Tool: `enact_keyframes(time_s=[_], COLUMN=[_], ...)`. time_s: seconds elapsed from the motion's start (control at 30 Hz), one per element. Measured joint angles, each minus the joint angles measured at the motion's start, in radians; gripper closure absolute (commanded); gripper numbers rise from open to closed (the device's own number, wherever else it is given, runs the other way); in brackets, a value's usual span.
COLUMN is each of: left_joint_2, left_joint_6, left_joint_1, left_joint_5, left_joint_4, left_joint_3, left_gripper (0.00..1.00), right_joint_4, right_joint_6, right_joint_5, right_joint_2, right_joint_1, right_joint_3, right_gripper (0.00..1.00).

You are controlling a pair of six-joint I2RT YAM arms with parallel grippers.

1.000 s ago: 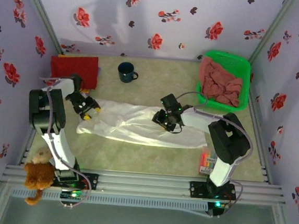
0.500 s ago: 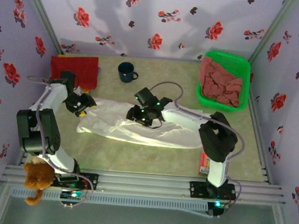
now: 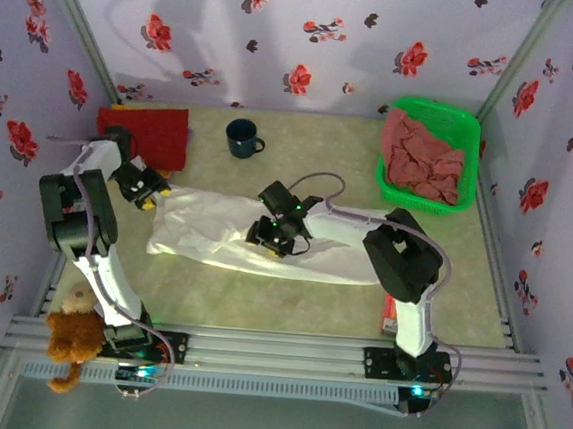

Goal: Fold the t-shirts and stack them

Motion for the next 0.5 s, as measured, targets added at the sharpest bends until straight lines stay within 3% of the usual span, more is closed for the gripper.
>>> enact_keyframes(time_s=[0.23, 0.5], left_joint_2=[0.061, 0.061], left_joint_6=[0.019, 0.026], left_joint_1=[0.000, 0.000], left_joint_5=[0.072, 0.113], left_joint_4=[0.043, 0.066], left_joint_3=[-0.008, -0.015], left_gripper=[0.60, 0.76], right_joint_4=[0.041, 0.079], right_joint_6=[0.031, 0.053], right_joint_5=[-0.026, -0.045], right_joint_2=[-0.002, -0.002], right_joint_1=[-0.005, -0.008], right_joint_3=[-0.019, -0.037], right_gripper=[0.46, 0.46])
